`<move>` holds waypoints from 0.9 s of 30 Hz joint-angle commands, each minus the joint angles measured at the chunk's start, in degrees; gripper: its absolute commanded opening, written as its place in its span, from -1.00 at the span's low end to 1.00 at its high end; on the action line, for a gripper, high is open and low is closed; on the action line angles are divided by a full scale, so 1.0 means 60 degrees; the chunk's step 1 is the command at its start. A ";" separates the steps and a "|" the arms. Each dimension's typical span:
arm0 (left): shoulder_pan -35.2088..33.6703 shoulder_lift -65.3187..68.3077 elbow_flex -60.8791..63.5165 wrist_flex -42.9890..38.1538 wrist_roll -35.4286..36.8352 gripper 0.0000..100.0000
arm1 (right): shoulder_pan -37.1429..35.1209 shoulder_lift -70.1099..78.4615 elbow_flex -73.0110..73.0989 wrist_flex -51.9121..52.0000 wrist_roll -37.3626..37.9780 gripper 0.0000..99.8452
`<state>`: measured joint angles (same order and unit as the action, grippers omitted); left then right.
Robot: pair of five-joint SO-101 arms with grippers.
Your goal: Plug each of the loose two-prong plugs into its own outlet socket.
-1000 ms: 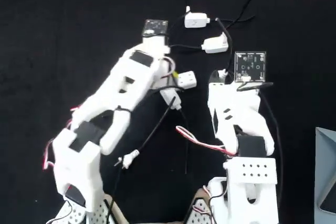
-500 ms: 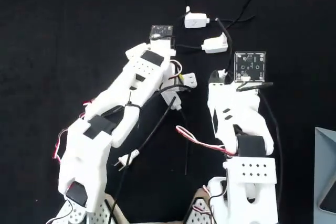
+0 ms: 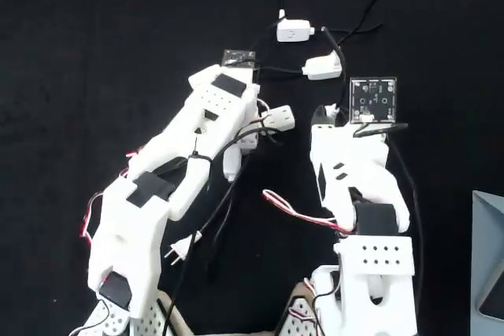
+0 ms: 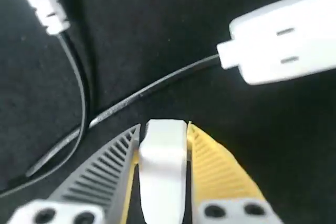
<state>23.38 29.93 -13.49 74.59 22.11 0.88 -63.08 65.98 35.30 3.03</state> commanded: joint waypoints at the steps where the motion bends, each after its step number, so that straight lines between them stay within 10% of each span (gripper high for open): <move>1: -0.0388 -0.1231 -0.1399 0.1099 -0.0029 -0.94 | -0.0132 -0.0051 -0.0271 -0.0161 -0.0132 -0.98; 19: -0.2264 -0.4190 -0.4989 0.4190 -0.6359 -0.94 | -0.0132 -0.0051 -0.0271 -0.0161 -0.0132 -0.98; 27: -0.2527 -0.5187 -0.3172 0.4366 -0.7971 -0.94 | -0.0132 -0.0051 -0.0271 -0.0147 -0.0132 -0.98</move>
<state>9.41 2.86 -39.08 100.35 -21.41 0.88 -63.08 65.98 35.30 3.03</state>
